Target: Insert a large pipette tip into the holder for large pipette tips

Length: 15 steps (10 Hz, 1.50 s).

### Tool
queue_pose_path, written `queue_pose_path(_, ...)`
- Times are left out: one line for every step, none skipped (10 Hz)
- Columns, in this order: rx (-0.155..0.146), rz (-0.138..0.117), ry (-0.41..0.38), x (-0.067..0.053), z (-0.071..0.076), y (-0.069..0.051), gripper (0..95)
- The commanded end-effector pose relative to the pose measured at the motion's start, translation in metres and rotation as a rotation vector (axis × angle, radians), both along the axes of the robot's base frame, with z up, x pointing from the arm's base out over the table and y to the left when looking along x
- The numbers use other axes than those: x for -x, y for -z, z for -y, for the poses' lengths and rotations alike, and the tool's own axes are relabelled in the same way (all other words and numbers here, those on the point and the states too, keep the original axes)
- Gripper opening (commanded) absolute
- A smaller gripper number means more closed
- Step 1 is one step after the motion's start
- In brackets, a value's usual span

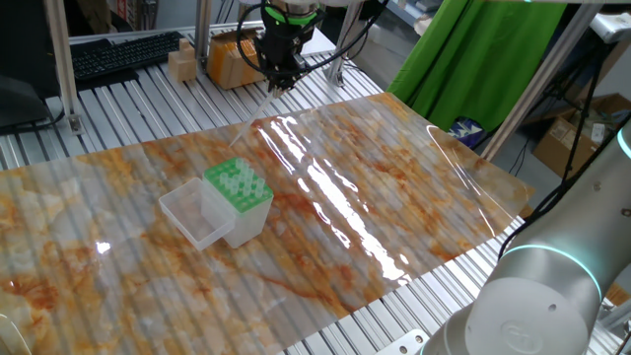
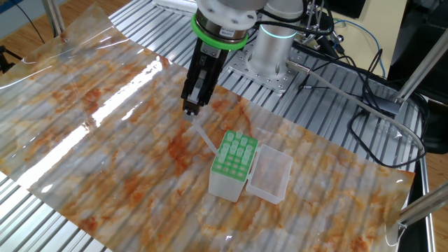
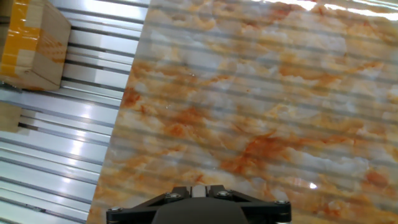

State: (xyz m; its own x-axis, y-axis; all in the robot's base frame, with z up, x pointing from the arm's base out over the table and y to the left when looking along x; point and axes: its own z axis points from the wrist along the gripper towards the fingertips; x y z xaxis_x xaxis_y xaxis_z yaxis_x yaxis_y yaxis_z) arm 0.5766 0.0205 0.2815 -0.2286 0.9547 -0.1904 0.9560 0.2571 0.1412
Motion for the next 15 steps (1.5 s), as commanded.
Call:
queue_pose_path(0.003,0.007,0.004,-0.001,-0.002,0.004,0.0)
queue_pose_path(0.007,0.009,0.004,-0.001,-0.002,0.005,0.0)
queue_pose_path(0.012,0.013,0.008,-0.001,-0.002,0.005,0.0)
queue_pose_path(0.011,0.017,0.010,-0.001,-0.003,0.006,0.0)
queue_pose_path(0.009,0.019,0.013,-0.001,-0.004,0.008,0.0)
queue_pose_path(0.008,0.021,0.016,-0.001,-0.005,0.009,0.0)
queue_pose_path(0.008,0.023,0.017,0.000,-0.005,0.010,0.0)
queue_pose_path(0.009,0.026,0.018,0.000,-0.006,0.012,0.0)
queue_pose_path(0.010,0.028,0.018,0.001,-0.007,0.013,0.0)
queue_pose_path(0.012,0.030,0.018,0.002,-0.008,0.014,0.0)
queue_pose_path(0.014,0.032,0.017,0.002,-0.009,0.015,0.0)
queue_pose_path(0.014,0.035,0.016,0.003,-0.010,0.016,0.0)
queue_pose_path(0.019,0.037,0.015,0.004,-0.010,0.017,0.0)
queue_pose_path(0.028,0.037,0.011,0.005,-0.011,0.019,0.0)
queue_pose_path(0.039,0.040,0.009,0.006,-0.012,0.020,0.0)
